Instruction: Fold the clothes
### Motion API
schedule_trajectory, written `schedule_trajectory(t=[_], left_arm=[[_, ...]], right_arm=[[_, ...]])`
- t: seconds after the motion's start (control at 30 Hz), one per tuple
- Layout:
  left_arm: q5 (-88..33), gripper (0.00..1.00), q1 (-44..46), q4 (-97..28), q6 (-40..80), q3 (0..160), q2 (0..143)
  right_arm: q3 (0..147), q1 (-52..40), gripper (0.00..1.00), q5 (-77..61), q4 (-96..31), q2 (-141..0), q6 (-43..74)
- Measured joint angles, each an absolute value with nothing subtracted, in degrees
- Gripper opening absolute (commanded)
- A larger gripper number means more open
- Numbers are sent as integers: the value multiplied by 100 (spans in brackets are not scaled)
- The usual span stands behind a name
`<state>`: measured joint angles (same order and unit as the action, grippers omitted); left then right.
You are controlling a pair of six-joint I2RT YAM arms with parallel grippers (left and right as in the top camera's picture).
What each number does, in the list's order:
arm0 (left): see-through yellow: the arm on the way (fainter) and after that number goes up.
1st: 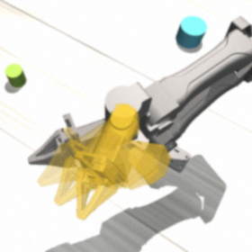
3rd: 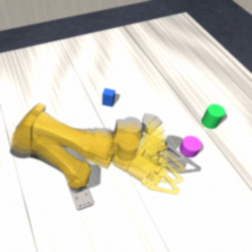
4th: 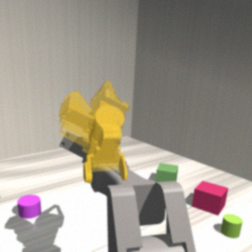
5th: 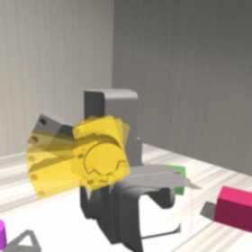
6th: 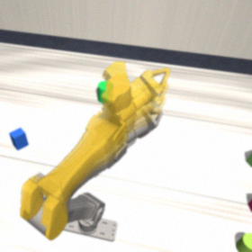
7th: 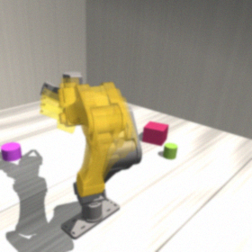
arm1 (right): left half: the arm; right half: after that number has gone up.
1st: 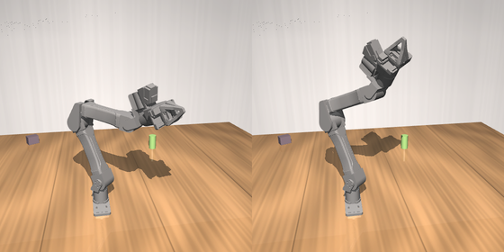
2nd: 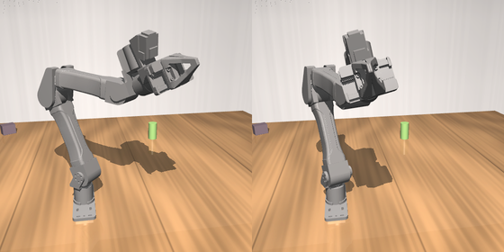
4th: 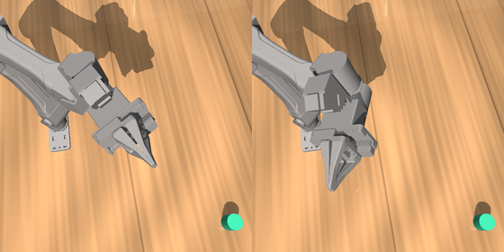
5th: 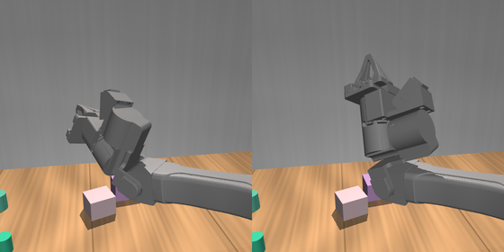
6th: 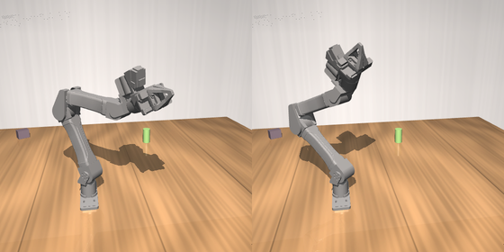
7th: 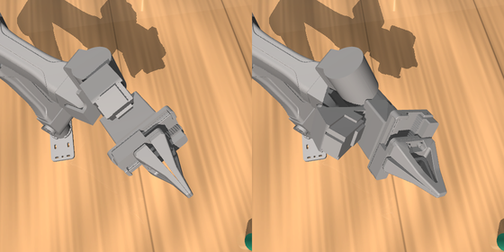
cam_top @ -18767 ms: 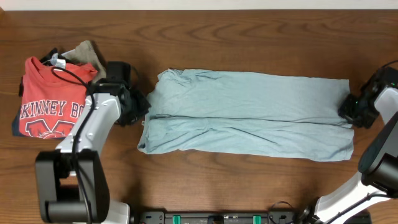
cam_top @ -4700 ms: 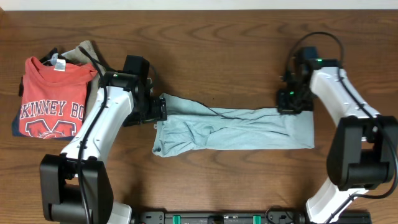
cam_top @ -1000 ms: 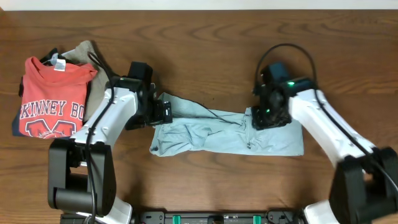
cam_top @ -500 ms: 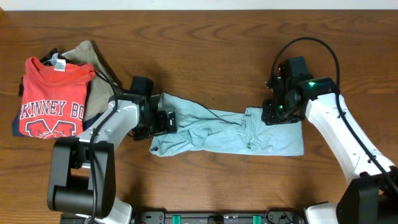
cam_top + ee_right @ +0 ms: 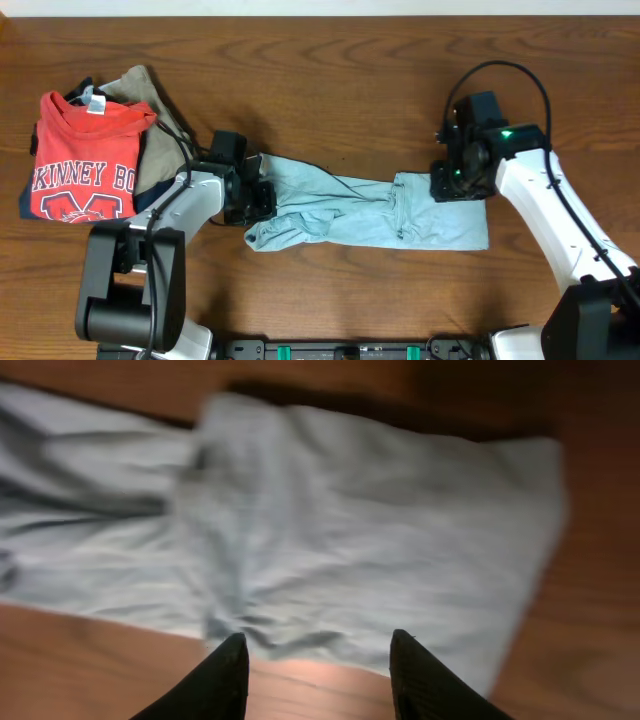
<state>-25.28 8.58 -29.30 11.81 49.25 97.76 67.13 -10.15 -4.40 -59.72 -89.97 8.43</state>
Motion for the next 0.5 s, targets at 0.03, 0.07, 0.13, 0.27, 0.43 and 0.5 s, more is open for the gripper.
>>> schedule_trajectory(t=[0.03, 0.07, 0.13, 0.27, 0.43, 0.5], left_arm=[[-2506, 6, 832, -3004, 1181, 4952, 9778], [-2462, 6, 788, -3098, 1181, 4993, 9778], [-2257, 6, 642, -3522, 1175, 5188, 9776], [-1656, 6, 196, -4484, 1181, 6040, 9760], [-1151, 6, -51, -5472, 1179, 7229, 9559], [-1111, 6, 14, -5771, 1179, 7614, 9448]], right_arm=[[6713, -923, 44, -351, -6027, -8997, 858], [6713, -847, 45, -281, -6064, -8997, 864], [6713, -646, 45, -134, -6145, -8997, 875], [6713, -167, 45, 27, -6208, -8997, 880], [6713, 340, 45, 137, -6211, -8997, 880], [6713, 447, 46, 150, -6211, -8997, 882]])
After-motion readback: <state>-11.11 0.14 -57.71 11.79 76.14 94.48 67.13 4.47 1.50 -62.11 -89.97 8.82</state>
